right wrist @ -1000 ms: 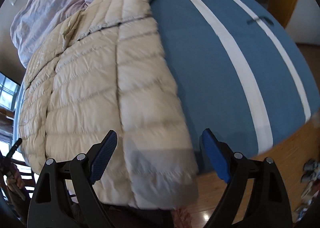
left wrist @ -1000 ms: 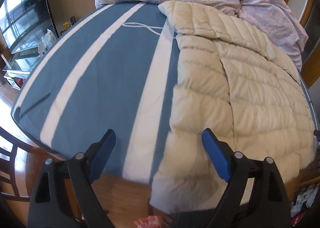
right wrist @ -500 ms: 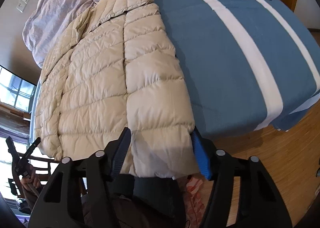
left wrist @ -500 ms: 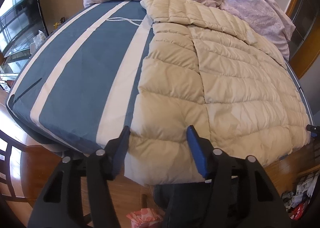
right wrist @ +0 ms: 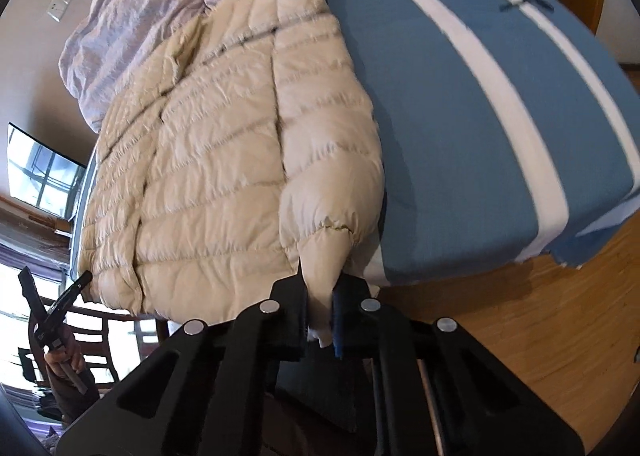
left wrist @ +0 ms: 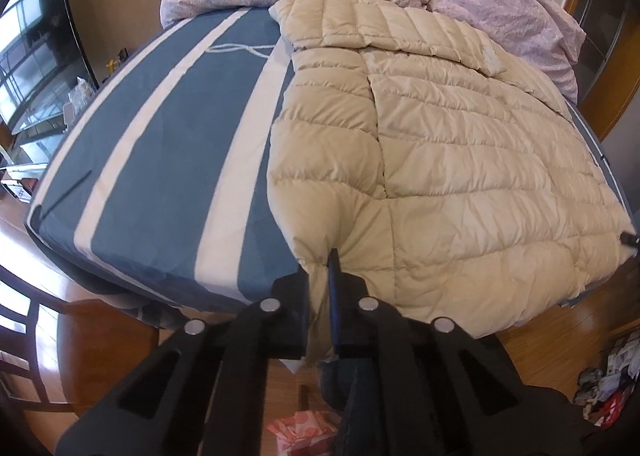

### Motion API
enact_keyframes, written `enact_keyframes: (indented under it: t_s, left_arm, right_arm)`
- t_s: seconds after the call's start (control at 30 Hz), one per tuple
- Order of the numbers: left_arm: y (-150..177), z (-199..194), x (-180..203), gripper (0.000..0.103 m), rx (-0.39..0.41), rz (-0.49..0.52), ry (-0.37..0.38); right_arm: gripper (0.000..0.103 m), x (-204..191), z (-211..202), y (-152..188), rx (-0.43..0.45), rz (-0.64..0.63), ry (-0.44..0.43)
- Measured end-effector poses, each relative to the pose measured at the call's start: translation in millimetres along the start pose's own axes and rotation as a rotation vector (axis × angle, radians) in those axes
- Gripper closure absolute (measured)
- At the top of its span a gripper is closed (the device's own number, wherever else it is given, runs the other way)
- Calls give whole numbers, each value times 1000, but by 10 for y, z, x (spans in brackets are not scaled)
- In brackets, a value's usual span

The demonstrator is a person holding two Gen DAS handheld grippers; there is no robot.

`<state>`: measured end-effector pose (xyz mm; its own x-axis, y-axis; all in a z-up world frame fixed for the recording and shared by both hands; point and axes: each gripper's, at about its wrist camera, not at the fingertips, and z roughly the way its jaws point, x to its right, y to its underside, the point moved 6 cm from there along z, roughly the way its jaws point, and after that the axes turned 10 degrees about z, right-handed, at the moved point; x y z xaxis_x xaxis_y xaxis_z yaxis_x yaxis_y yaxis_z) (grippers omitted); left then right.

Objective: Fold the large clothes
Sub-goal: 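Lift the hem with both grippers and fold it toward the collar, release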

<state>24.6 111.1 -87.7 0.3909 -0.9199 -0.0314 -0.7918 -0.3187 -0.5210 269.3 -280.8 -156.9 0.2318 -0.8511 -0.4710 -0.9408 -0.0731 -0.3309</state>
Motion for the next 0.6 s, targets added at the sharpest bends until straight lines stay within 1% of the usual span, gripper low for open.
enact_keyframes:
  t_s: [0.17,0.37,0.6]
  left_arm:
    - [-134,-72,-79,97,18,-4,-22]
    - [-405,-133,-169,97,45,-1,-60]
    - [-904,-151,-266,97,91,-1,-101]
  right_arm:
    - [94,-173,-157,-221,66,-31,8]
    - [95,-418,-158,-501,116,-79,40]
    - [95,-697,-93,-906,171,-126,78]
